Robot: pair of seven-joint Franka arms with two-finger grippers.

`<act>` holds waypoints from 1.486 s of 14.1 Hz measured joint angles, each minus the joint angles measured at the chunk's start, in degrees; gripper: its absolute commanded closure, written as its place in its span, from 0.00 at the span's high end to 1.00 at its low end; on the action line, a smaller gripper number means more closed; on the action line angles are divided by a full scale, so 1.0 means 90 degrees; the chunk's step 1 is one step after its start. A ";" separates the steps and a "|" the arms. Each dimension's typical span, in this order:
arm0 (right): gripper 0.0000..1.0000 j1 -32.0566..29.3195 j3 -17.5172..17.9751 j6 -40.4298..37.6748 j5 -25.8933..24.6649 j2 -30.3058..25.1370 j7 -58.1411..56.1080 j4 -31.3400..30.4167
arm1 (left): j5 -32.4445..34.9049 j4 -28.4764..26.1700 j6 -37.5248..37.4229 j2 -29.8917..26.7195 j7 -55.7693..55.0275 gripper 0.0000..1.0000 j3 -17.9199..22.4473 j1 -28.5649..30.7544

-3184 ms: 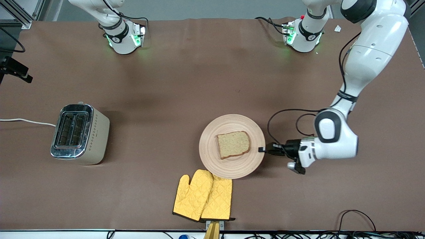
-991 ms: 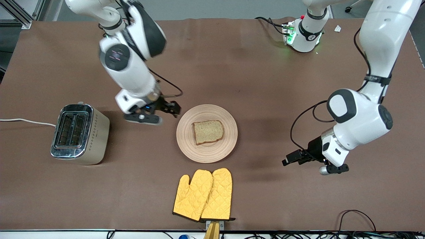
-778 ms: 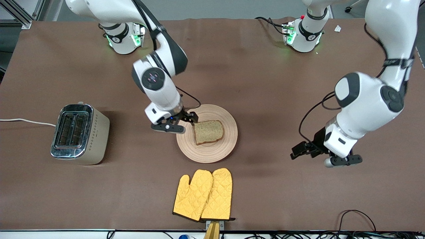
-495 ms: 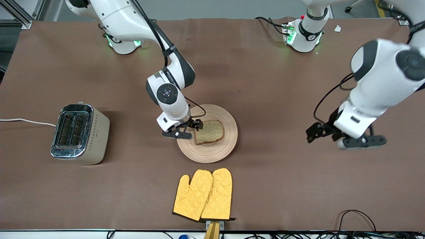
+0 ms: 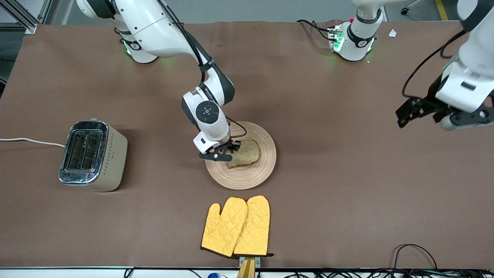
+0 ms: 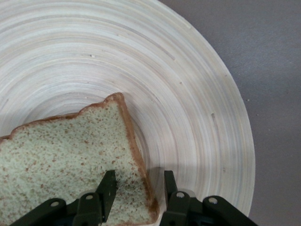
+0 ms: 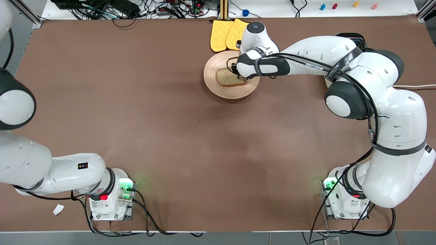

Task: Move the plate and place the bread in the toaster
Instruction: 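Grasp the bread slice edge with the right gripper and lift it, then carry the bread slice with the right gripper above the toaster slot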

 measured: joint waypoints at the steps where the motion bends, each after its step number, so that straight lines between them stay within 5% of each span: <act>1: 0.22 0.0002 0.0000 0.0084 0.0000 0.0008 0.0000 0.0001 | 0.0000 0.0000 -0.0199 -0.0157 0.0234 1.00 0.0241 -0.0194; 5: 0.00 0.0003 -0.0009 0.0218 0.0002 0.0048 0.0017 0.0001 | -0.0038 -0.0001 -0.0798 -0.0572 0.0857 1.00 0.1215 -0.0940; 11: 0.00 0.0003 -0.0039 0.0081 0.0003 0.0050 0.0105 0.0067 | -0.0274 -0.0020 -0.1225 -0.0674 0.1001 1.00 0.1379 -0.1026; 17: 0.00 0.0006 -0.0307 -0.1992 -0.0053 -0.0009 0.0253 0.1383 | -0.0298 -0.0031 -0.1325 -0.0661 0.1001 1.00 0.1377 -0.1035; 21: 0.00 -0.0004 -0.0425 -0.3141 -0.0921 -0.0209 0.0256 0.1870 | -0.0352 -0.0042 -0.1326 -0.0634 0.1001 1.00 0.1377 -0.1036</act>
